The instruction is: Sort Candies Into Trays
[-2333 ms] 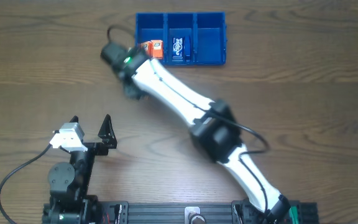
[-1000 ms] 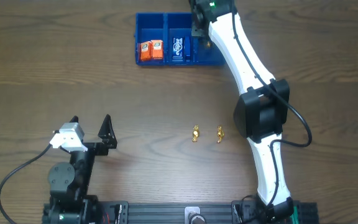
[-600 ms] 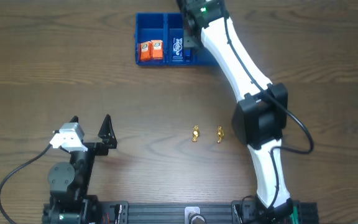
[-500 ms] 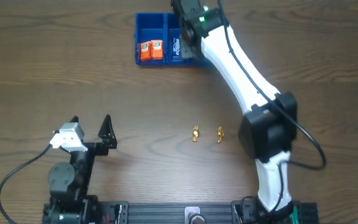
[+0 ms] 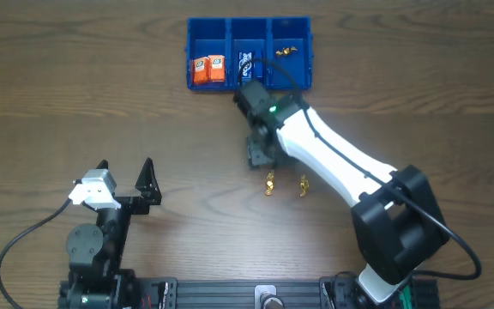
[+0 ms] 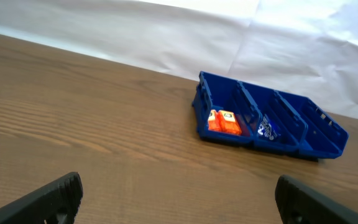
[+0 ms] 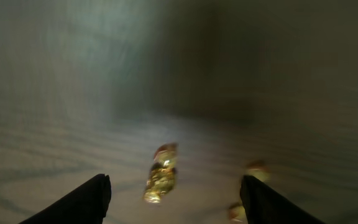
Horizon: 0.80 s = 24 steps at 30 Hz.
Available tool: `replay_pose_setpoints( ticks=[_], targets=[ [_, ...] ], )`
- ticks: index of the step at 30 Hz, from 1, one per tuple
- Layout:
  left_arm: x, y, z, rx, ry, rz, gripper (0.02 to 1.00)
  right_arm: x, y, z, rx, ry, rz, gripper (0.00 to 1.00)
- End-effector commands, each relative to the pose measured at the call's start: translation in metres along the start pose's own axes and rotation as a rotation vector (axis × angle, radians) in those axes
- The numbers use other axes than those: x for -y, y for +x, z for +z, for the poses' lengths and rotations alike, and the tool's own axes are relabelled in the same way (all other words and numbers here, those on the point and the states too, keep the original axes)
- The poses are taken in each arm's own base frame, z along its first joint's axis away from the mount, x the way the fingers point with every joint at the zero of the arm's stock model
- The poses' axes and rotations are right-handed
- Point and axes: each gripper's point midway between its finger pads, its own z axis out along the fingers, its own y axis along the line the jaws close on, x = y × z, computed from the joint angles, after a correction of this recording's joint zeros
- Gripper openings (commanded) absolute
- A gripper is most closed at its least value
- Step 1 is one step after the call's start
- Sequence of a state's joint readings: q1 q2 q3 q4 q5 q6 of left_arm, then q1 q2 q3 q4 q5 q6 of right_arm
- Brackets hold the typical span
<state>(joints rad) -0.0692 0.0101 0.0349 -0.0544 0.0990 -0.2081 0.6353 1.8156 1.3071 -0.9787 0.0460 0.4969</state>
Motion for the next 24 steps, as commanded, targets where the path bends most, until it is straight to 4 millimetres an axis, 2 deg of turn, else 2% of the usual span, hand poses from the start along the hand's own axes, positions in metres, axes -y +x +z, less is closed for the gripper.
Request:
replay_pose_setpoints(
  ticks=[1,9,24],
  targets=[
    [-0.004,0.017,0.002,-0.039,-0.006,0.012,0.998,-0.011,0.025,0.019,-0.058,-0.034,0.036,0.700],
    [-0.004,0.017,0.002,-0.039,-0.006,0.012,0.998,0.000,0.051,0.041,-0.116,0.002,0.090,0.698],
    [-0.004,0.017,0.002,-0.039,-0.006,0.012,0.998,-0.005,0.054,0.057,-0.123,0.008,0.098,0.623]
  ],
)
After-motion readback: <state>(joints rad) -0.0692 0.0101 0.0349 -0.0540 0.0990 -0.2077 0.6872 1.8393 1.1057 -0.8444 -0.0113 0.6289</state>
